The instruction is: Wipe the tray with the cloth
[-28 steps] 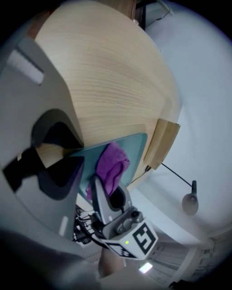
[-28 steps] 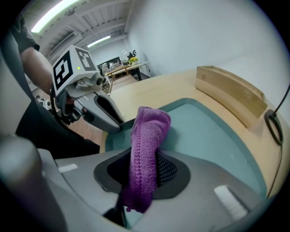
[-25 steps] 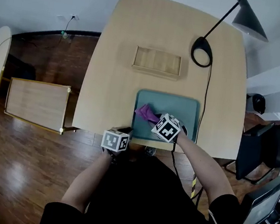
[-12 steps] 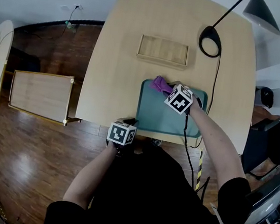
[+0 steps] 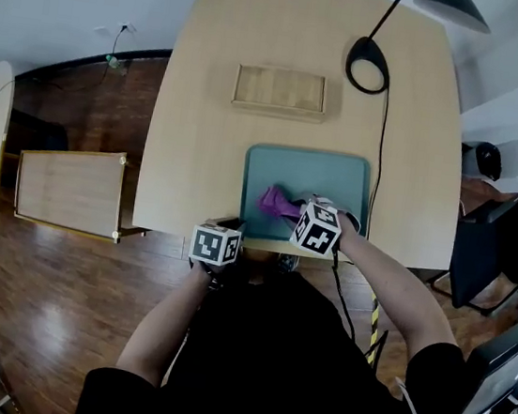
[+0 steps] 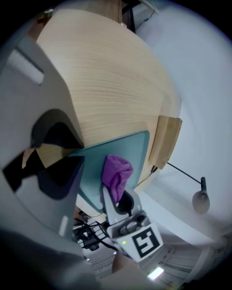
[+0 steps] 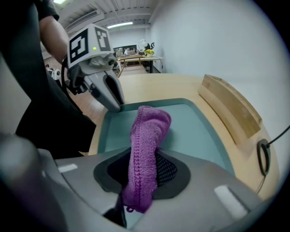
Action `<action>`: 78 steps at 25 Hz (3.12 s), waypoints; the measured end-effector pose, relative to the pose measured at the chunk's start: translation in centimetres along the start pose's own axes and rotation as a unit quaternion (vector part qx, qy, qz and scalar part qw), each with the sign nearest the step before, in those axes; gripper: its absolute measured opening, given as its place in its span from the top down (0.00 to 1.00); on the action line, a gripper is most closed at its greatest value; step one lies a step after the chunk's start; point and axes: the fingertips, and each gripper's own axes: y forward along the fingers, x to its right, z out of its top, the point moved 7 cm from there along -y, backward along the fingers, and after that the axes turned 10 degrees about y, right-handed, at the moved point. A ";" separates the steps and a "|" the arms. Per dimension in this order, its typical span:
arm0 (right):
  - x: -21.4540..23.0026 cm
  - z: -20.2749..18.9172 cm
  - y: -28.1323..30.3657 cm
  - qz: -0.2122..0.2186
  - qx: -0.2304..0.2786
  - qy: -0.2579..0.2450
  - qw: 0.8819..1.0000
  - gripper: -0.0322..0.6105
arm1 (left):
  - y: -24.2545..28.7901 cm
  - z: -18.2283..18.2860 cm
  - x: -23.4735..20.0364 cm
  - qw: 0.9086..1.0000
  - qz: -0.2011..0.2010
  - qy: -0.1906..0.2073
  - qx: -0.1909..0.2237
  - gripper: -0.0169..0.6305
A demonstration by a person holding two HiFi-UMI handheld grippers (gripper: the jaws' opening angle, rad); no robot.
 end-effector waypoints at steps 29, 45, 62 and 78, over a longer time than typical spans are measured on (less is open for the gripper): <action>13.2 -0.4 -1.9 -0.096 -0.057 -0.008 0.994 0.79 | -0.4 0.6 0.5 0.999 0.033 0.027 -0.005 0.85; 4.2 -4.6 -2.5 -0.042 -0.033 -0.026 0.998 0.79 | -0.3 0.3 0.3 0.997 0.063 0.026 -0.017 0.85; -2.9 -6.3 -2.8 0.097 -0.075 -0.055 0.991 0.79 | 0.1 0.3 0.8 0.996 0.076 0.046 -0.020 0.85; 13.9 -6.6 -5.2 -0.084 -0.092 0.019 0.992 0.79 | -0.3 0.2 0.8 0.995 0.093 0.034 -0.015 0.85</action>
